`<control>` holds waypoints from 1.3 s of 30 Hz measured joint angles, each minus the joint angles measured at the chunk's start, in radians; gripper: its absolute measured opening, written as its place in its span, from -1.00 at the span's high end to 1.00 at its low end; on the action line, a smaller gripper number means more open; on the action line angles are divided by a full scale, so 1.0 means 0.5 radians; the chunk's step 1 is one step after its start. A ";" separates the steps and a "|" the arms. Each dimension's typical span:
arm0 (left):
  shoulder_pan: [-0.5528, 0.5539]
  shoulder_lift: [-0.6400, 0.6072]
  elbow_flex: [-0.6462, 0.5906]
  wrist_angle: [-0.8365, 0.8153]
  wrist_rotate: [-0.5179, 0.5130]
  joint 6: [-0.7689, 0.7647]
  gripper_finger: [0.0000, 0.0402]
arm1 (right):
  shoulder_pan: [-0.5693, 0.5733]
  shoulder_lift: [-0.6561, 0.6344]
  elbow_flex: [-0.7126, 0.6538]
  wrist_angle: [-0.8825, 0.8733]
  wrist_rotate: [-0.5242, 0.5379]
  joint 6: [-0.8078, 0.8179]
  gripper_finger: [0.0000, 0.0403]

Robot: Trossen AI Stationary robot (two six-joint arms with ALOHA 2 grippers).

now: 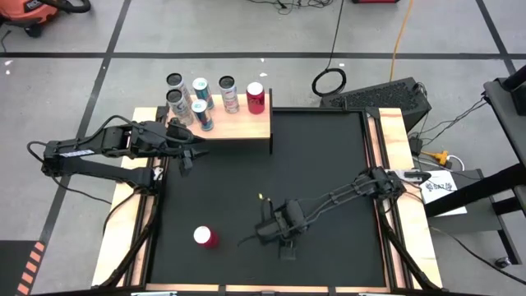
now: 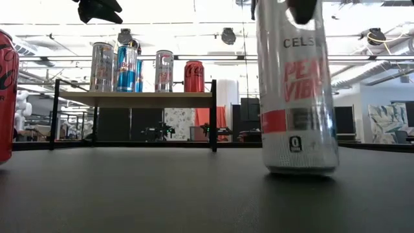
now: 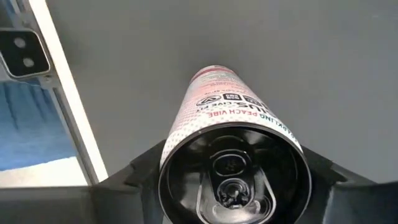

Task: Place canned beverage on shelf
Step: Put the white pink soda can on the shelf aligned with the white pink soda can

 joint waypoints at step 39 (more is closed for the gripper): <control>0.000 0.000 0.000 -0.001 -0.015 0.002 0.00 | -1.306 -0.643 0.065 0.463 0.184 -0.936 -0.09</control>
